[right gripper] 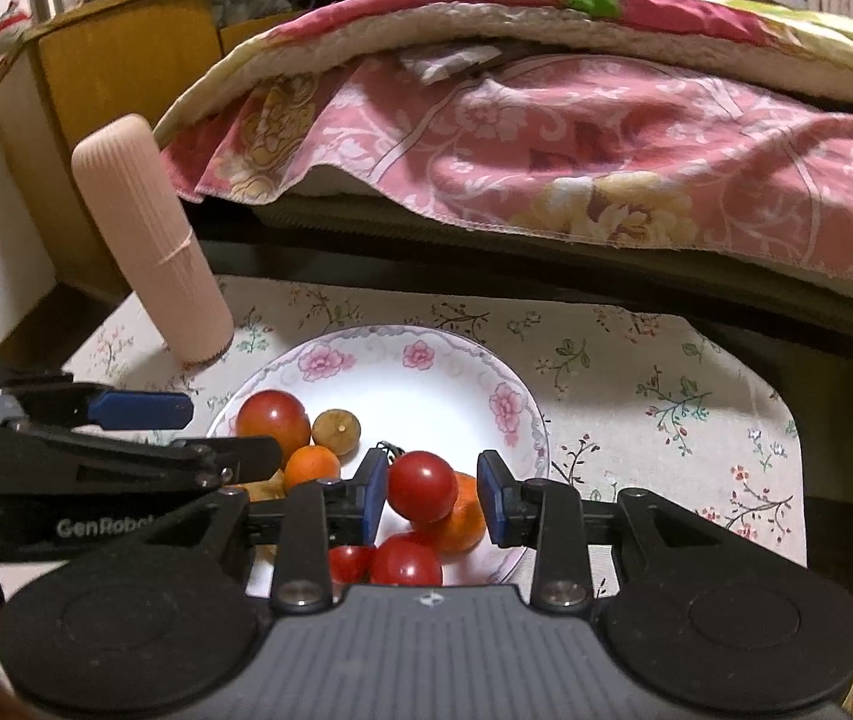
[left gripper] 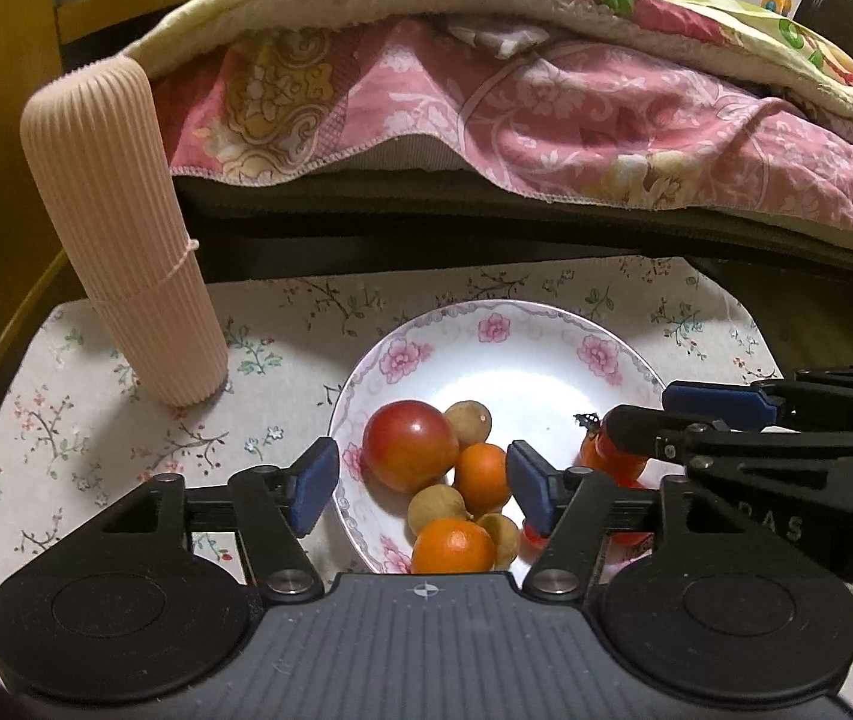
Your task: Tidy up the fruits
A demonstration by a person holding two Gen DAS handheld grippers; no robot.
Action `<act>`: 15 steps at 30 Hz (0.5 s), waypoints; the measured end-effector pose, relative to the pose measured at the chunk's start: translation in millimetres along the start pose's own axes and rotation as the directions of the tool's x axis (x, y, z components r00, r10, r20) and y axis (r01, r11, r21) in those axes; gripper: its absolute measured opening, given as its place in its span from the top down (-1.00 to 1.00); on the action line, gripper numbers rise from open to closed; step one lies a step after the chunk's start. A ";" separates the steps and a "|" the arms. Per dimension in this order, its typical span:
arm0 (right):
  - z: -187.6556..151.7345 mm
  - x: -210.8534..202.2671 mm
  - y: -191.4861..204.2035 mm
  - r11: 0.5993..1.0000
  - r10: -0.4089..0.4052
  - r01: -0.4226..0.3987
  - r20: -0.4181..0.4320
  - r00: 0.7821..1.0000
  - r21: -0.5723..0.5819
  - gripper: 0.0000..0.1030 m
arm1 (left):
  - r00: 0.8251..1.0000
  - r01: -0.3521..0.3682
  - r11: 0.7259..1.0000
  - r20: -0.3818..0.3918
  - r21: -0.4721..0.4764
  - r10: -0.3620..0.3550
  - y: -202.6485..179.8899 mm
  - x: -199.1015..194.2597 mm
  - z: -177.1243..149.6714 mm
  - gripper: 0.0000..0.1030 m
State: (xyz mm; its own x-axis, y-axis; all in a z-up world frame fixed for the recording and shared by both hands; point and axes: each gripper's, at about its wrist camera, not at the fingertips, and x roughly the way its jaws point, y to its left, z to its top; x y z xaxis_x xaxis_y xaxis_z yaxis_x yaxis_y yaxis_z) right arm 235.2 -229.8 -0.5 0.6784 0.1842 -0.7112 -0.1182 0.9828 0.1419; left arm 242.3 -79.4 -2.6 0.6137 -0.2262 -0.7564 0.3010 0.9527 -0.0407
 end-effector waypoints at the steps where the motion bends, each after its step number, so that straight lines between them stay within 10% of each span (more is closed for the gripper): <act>1: 0.7 -0.2 -1.6 1.000 0.005 -0.005 0.000 1.000 0.012 0.33 | 1.000 -0.001 1.000 0.002 0.001 0.001 -0.3 -0.6 0.4 -0.38; 15: 4.9 -7.5 -13.7 0.990 0.057 -0.058 0.016 0.998 0.127 0.33 | 0.999 -0.032 0.999 0.010 0.004 0.032 0.6 -3.7 -1.7 -0.60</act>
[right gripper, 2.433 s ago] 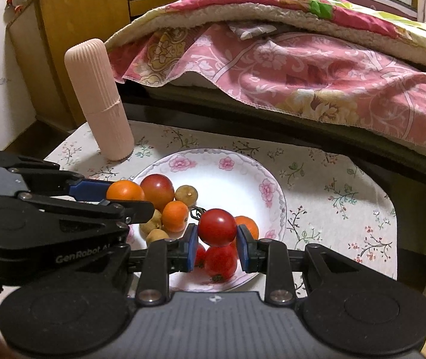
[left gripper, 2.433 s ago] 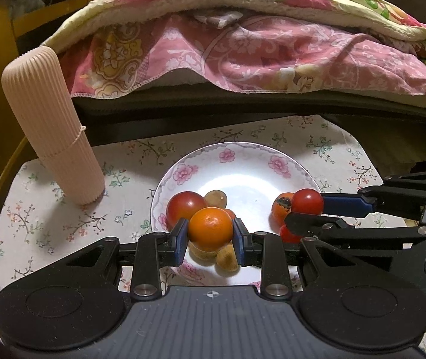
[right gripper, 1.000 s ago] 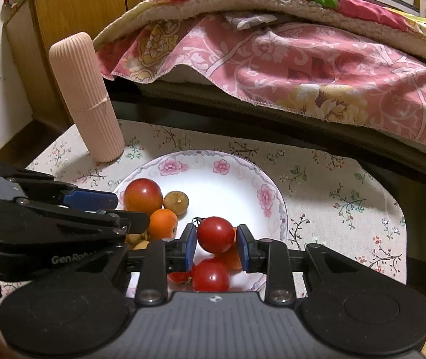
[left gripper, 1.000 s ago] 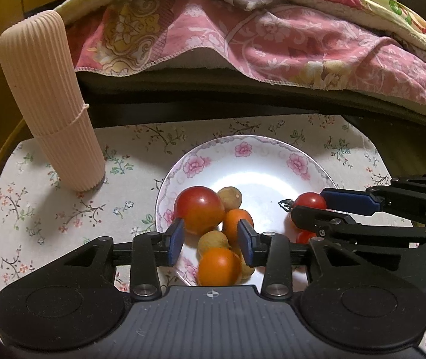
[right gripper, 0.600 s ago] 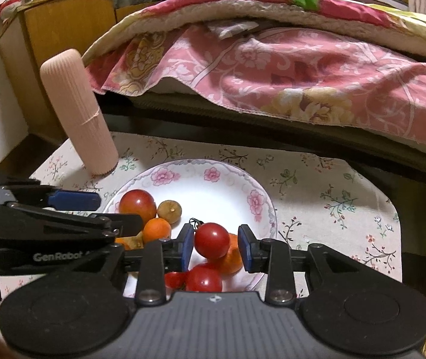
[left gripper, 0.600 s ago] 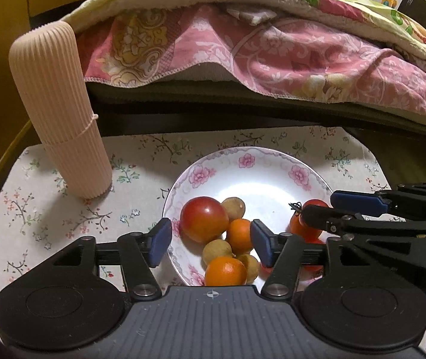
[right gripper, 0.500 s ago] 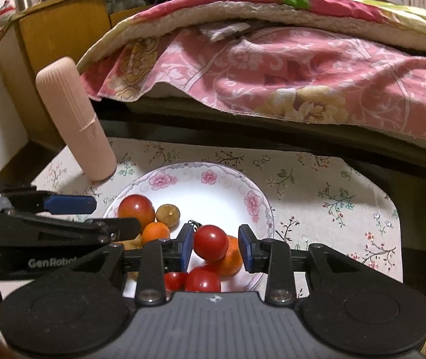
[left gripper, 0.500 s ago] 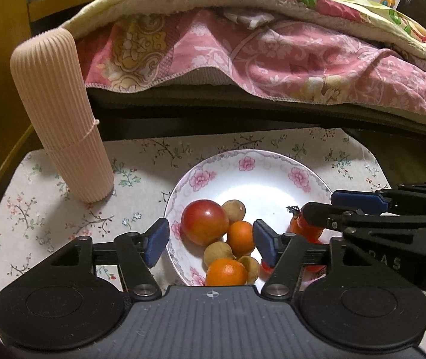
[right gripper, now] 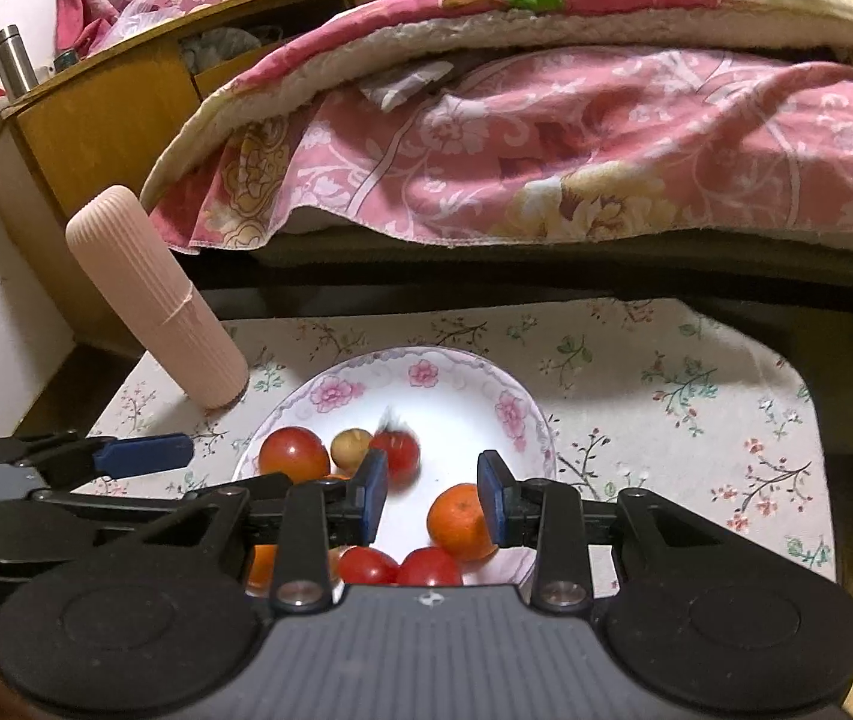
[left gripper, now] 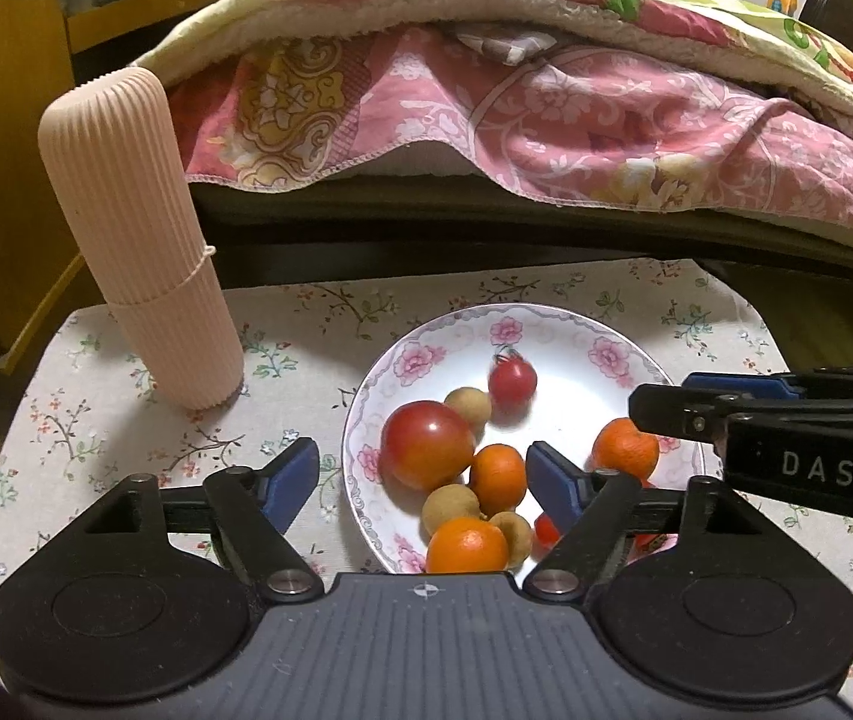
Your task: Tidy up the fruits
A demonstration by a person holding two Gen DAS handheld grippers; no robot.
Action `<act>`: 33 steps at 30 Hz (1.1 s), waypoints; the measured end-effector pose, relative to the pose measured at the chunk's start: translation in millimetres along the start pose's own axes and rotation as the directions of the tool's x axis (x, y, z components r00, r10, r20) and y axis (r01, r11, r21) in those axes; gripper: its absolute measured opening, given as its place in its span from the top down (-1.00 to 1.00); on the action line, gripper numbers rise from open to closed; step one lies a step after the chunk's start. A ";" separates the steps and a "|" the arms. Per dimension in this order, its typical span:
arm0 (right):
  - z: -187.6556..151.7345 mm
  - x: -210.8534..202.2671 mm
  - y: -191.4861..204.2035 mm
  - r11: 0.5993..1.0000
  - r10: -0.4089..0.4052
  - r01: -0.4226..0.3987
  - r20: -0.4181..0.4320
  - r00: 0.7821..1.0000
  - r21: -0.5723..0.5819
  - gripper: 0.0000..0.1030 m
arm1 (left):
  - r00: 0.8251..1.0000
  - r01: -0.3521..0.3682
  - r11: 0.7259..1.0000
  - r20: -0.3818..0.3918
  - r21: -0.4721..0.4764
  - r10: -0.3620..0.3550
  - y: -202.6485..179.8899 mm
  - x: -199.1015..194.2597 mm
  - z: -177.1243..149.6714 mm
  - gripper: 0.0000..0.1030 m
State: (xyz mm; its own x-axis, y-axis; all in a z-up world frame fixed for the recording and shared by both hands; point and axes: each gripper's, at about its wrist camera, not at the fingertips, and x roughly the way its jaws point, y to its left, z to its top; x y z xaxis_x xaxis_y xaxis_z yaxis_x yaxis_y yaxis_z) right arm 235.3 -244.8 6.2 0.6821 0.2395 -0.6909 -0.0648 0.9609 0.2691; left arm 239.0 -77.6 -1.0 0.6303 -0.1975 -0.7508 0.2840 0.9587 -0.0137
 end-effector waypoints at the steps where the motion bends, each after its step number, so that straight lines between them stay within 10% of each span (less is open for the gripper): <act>1: 0.0 -0.4 -0.1 1.000 -0.001 0.001 -0.001 1.000 0.000 0.33 | 1.000 -0.004 1.000 0.001 0.001 0.004 0.0 -0.5 -0.3 -0.64; 13: -10.8 -10.8 3.7 0.999 -0.049 0.048 -0.024 0.999 -0.024 0.33 | 0.996 -0.089 0.996 0.025 0.001 0.089 1.5 -19.4 -10.1 -1.00; 33: -45.3 -72.0 18.7 0.998 -0.065 0.065 0.005 0.998 -0.005 0.32 | 0.978 -0.200 0.976 0.079 0.087 0.194 -24.2 -65.6 -42.4 -1.00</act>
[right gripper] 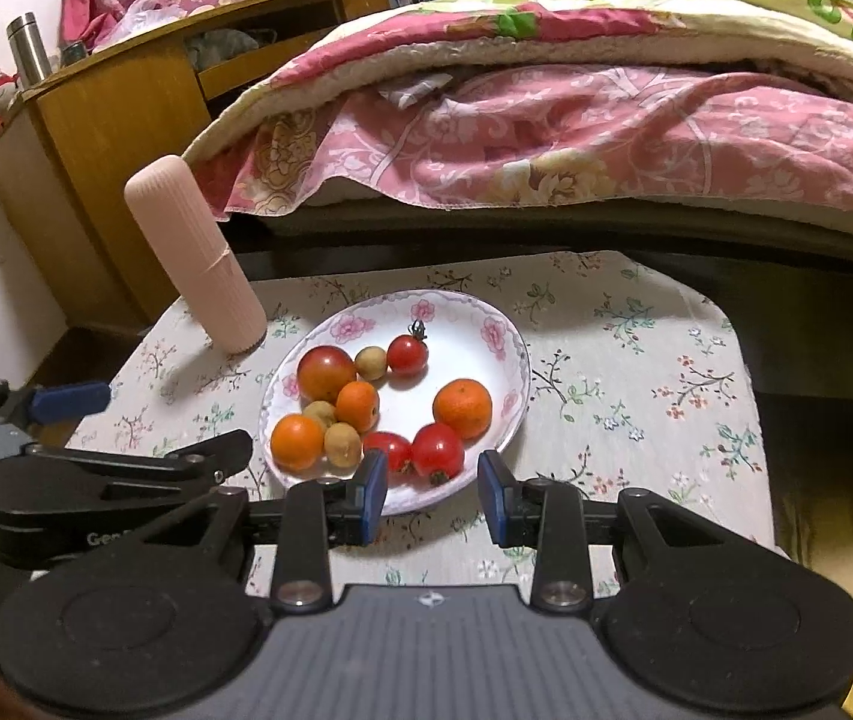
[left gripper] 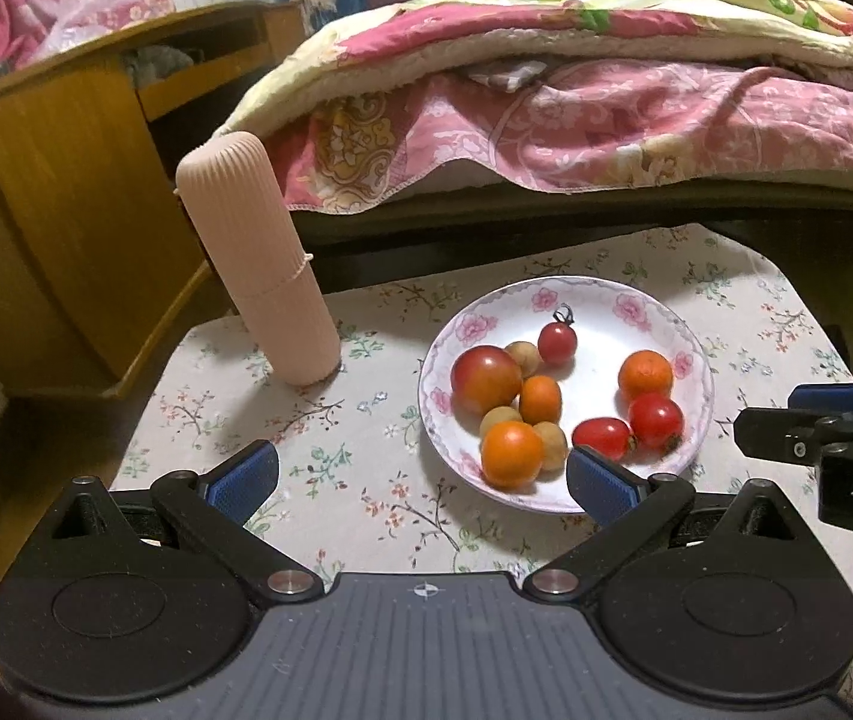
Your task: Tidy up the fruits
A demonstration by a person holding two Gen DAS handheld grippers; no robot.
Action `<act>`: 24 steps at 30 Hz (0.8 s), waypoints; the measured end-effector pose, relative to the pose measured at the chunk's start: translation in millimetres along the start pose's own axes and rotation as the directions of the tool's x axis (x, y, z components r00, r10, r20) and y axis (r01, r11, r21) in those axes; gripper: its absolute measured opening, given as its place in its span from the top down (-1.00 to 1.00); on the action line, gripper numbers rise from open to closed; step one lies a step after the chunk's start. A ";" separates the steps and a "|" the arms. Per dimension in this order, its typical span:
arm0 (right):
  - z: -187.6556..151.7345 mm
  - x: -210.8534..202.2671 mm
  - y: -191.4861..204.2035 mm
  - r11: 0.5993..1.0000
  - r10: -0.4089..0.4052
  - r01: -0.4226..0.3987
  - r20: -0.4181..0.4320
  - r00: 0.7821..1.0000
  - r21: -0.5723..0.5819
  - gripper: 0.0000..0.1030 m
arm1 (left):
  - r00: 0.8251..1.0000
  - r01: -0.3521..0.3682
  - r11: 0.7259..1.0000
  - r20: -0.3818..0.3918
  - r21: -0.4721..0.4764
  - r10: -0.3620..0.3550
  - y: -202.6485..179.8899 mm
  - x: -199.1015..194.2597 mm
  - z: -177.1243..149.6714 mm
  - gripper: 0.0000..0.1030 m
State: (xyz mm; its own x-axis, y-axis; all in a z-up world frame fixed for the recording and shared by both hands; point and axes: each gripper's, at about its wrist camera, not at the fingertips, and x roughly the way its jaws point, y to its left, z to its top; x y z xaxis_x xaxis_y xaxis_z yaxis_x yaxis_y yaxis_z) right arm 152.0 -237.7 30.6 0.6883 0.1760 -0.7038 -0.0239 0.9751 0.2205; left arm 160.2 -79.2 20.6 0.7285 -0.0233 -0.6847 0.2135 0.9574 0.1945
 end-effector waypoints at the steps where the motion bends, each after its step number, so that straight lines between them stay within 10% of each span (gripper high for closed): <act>1: -1.7 -2.0 0.9 1.000 -0.003 0.003 0.000 1.000 -0.002 0.32 | 1.000 0.004 1.000 -0.004 -0.006 -0.005 0.3 -2.1 -1.4 -1.00; 24: -50.5 -52.5 21.4 1.000 0.001 -0.001 0.000 1.000 0.029 0.30 | 0.995 0.077 0.993 -0.063 -0.089 -0.083 1.0 -47.6 -45.4 -1.00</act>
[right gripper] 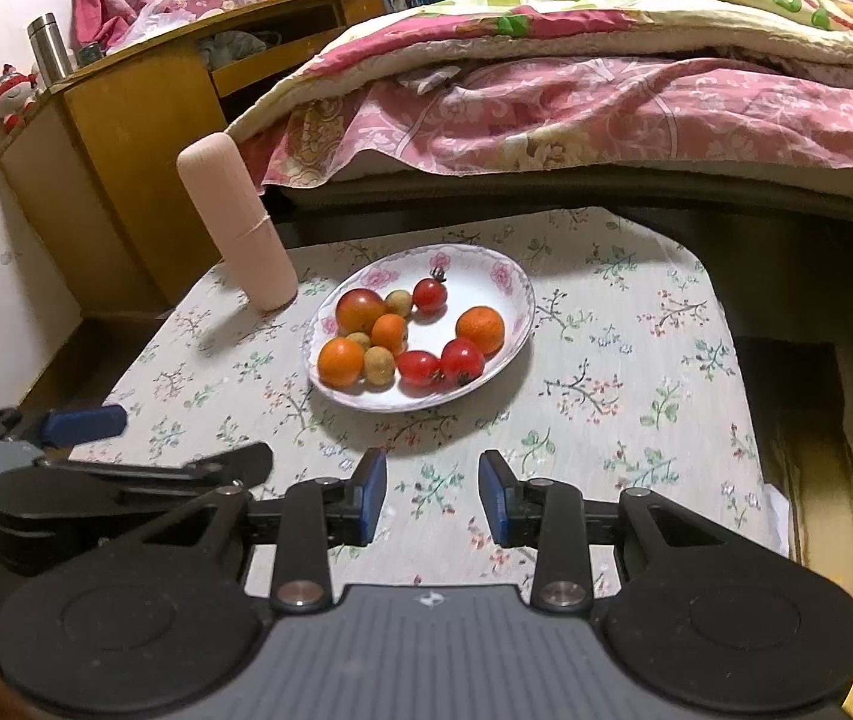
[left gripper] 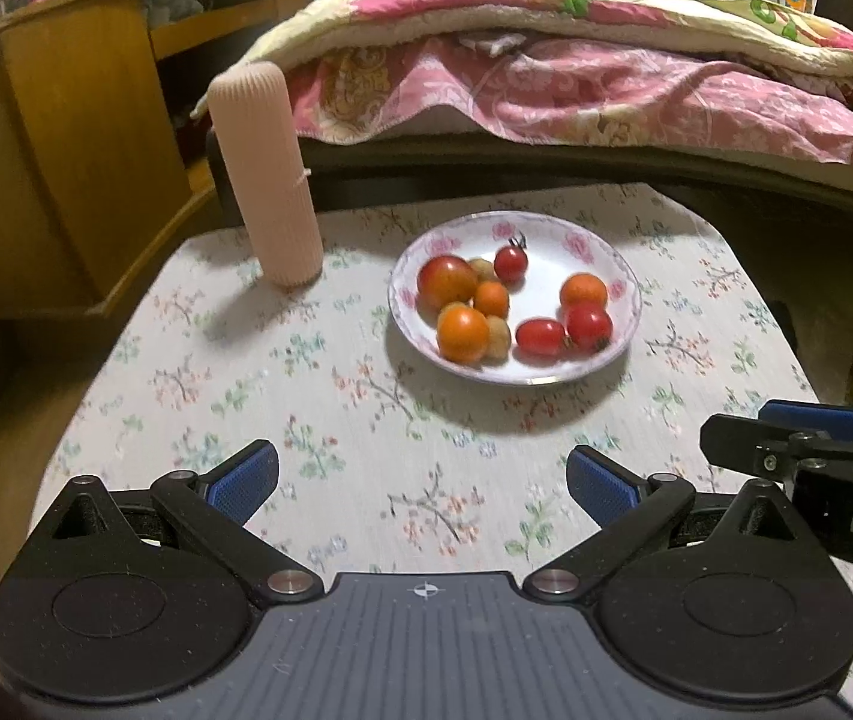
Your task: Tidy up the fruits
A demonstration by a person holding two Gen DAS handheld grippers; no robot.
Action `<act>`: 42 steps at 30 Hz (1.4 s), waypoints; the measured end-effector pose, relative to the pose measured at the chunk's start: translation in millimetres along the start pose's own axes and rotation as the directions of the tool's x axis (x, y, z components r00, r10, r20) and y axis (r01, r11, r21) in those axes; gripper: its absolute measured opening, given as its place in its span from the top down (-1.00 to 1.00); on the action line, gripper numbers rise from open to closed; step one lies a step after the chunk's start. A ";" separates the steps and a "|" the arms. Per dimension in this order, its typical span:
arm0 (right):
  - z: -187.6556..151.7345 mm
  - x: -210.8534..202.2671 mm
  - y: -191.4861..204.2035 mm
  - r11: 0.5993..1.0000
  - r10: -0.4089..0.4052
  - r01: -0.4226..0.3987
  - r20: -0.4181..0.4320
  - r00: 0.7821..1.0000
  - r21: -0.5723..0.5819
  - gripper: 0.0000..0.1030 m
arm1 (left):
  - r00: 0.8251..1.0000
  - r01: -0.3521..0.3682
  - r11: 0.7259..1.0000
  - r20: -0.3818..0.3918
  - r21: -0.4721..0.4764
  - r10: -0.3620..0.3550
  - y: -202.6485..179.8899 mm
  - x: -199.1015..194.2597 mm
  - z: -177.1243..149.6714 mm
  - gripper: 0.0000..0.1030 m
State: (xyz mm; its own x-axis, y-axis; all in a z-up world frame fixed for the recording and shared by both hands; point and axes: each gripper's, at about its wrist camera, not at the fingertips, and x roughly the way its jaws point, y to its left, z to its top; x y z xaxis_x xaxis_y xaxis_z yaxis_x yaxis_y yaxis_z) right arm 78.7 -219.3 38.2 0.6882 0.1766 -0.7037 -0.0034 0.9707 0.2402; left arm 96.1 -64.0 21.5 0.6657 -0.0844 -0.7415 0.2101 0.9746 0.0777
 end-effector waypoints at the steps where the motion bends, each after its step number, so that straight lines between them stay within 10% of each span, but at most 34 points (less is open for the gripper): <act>1: -2.0 -1.9 1.3 1.000 0.002 -0.002 -0.002 1.000 0.002 0.30 | 1.000 0.001 1.000 -0.002 0.001 -0.001 -0.6 -1.2 -2.5 -1.00; 42: -62.8 -42.2 17.5 1.000 -0.012 0.012 -0.061 0.998 0.009 0.30 | 0.996 0.007 1.000 -0.087 -0.024 -0.009 0.3 -31.3 -54.0 -0.99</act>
State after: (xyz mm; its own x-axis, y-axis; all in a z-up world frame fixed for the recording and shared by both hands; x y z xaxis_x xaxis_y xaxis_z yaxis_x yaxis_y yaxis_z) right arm 4.0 -199.5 30.1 0.6430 0.1749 -0.7456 0.0113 0.9713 0.2376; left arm 36.7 -49.9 8.8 0.5990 -0.0753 -0.7972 0.1981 0.9786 0.0565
